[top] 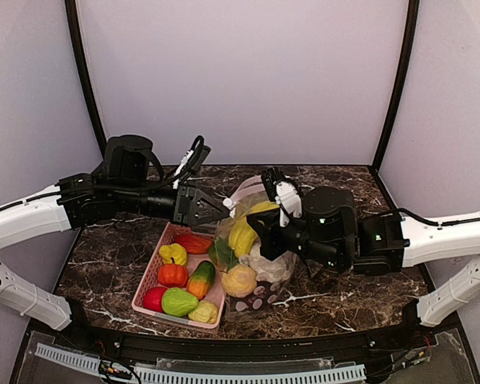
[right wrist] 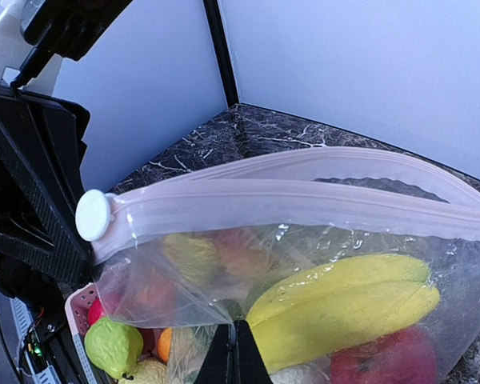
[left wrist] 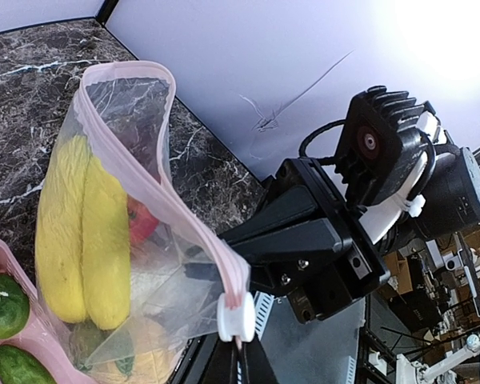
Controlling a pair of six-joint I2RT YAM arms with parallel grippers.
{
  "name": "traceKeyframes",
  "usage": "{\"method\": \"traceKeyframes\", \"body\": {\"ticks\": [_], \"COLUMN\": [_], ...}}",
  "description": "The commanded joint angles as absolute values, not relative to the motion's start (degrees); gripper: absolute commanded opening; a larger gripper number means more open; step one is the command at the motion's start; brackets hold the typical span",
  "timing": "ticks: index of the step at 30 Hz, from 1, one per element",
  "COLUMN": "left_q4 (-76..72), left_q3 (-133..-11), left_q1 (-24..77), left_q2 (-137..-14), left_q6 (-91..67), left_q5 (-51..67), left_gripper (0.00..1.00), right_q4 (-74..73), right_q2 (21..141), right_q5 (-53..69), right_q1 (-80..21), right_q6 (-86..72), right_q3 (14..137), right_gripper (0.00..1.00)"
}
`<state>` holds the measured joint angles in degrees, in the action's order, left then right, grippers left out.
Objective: Place the food in the zip-top bag and seal the zipper
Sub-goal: Pass from the right arm to the left
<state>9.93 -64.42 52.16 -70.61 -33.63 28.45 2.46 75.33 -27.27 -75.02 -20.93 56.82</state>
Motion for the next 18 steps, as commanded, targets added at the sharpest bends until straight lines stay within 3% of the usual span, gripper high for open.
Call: {"method": "traceKeyframes", "body": {"ticks": [1,5,10,14,18], "left_q4": [12.1,17.7,23.6,27.7,33.3], "left_q3": [-64.9,-69.4,-74.9,-77.3,-80.2], "left_q1": [52.0,52.0,51.6,51.1,50.9], "left_q2": [-70.5,-72.4,-74.6,-75.5,-77.1], "left_q6": [-30.1,-25.8,-20.7,-16.2,-10.6], "left_q5": [27.4,27.5,28.5,29.8,30.8], "left_gripper": [0.01,0.01,0.01,0.01,0.01], "right_q4": [1.3,-1.1,-5.7,-9.9,-15.1], "right_q2": [75.3,73.3,68.9,65.4,63.9], "right_q5": [-27.2,-24.8,-22.5,-21.7,-21.4], "right_q1": [-75.5,-75.5,-75.6,-75.6,-75.4], "right_q6": [-22.4,-22.7,-23.3,-22.4,-19.9], "right_q3": [59.7,60.7,61.2,62.9,66.1], "right_gripper": [0.03,0.28,0.71,0.88,0.98]}}
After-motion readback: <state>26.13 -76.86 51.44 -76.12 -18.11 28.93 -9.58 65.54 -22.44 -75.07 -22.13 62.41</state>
